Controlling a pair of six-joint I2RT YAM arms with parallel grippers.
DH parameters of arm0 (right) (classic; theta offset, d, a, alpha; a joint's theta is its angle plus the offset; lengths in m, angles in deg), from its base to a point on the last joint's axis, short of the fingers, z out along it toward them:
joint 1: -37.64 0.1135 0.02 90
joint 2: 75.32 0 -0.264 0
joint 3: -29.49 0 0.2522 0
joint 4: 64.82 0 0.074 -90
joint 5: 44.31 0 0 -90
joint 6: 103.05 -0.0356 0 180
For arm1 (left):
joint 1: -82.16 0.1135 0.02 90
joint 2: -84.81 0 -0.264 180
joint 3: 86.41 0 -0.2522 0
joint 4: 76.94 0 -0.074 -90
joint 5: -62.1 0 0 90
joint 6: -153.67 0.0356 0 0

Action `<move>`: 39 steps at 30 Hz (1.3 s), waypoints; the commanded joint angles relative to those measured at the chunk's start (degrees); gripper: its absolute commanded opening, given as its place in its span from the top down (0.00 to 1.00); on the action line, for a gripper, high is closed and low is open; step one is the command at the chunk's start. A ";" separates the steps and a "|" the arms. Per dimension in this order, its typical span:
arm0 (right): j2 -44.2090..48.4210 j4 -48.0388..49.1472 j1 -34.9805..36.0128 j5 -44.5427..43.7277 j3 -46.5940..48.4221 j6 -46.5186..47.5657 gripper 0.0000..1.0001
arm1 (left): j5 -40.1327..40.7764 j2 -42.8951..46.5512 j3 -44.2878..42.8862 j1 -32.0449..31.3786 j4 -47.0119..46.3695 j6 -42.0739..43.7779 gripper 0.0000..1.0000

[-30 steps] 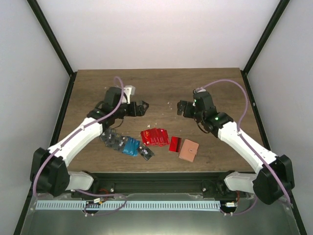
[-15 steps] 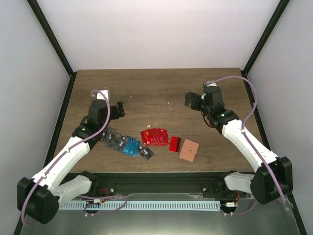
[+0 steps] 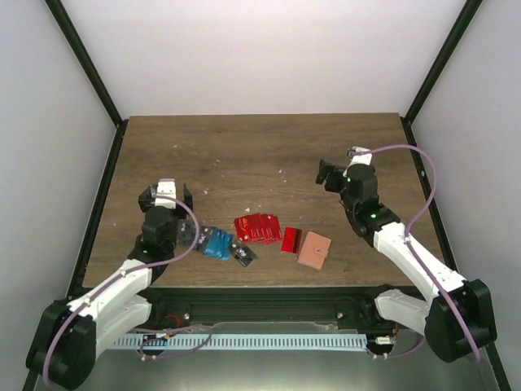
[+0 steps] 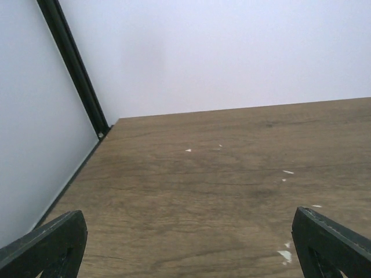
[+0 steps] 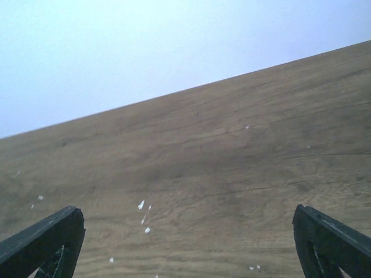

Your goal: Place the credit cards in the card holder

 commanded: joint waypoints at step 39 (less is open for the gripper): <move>-26.07 73.72 -20.57 16.95 -28.82 20.09 0.00 | -29.47 -39.37 0.23 24.83 -42.96 -3.03 0.00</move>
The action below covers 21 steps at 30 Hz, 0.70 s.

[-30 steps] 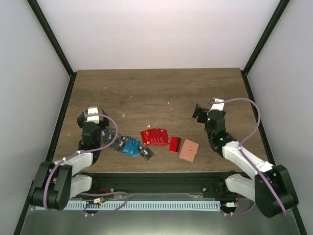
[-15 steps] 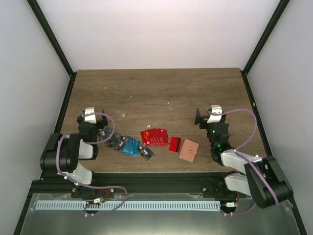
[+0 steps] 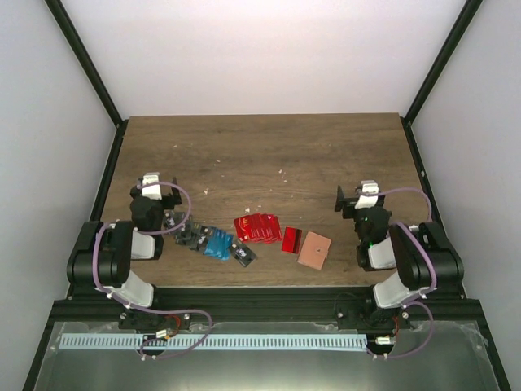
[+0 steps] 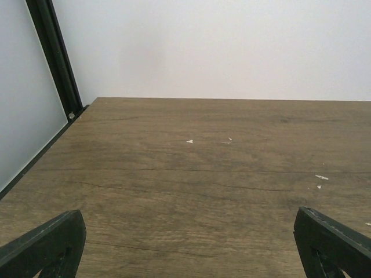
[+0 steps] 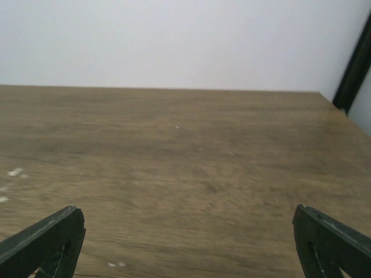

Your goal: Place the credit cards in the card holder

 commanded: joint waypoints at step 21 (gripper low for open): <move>-2.67 -1.59 -6.85 11.02 5.77 -3.10 0.00 | -1.46 -0.22 -0.73 0.15 -0.74 0.28 0.00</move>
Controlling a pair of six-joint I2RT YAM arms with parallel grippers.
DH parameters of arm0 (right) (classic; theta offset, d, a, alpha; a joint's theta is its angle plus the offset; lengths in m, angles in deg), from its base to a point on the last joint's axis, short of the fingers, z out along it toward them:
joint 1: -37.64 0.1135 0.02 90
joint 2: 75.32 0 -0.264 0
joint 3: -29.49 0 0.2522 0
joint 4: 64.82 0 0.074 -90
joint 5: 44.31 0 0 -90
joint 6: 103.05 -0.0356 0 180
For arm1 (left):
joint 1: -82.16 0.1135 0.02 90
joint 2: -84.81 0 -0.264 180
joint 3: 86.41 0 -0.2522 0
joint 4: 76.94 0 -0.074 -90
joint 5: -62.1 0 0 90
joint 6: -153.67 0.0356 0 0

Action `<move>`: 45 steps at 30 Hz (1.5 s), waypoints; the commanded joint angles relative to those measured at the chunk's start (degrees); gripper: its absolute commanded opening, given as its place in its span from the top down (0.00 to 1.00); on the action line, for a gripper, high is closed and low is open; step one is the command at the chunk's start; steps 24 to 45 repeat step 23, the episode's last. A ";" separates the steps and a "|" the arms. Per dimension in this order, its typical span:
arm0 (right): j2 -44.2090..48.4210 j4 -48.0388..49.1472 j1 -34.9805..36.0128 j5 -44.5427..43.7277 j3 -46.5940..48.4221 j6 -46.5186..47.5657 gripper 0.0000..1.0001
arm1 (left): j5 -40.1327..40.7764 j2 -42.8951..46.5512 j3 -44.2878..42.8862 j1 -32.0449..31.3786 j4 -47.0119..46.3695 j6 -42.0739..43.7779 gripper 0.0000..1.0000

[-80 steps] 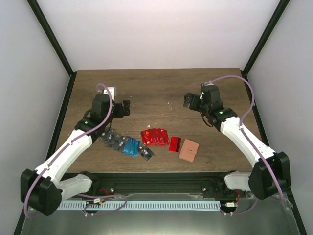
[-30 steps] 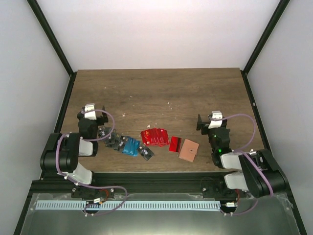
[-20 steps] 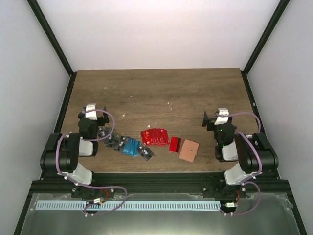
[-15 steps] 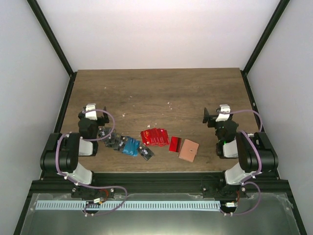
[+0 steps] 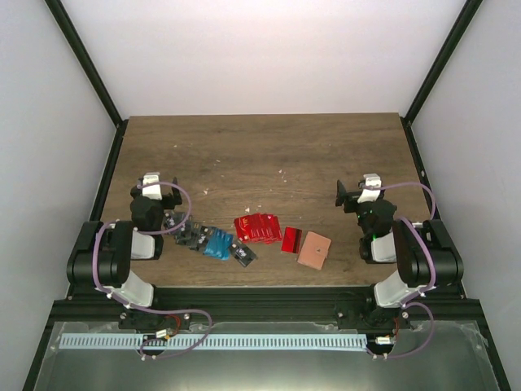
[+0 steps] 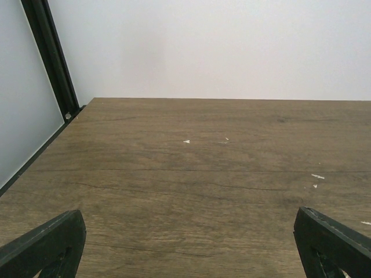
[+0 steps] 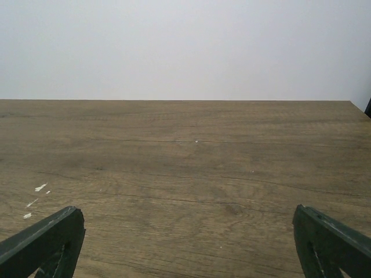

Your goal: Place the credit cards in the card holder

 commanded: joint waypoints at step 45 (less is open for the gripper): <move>0.34 0.60 -0.43 0.31 1.09 0.12 0.00 | -0.78 -0.22 -0.73 0.18 -0.78 0.28 0.00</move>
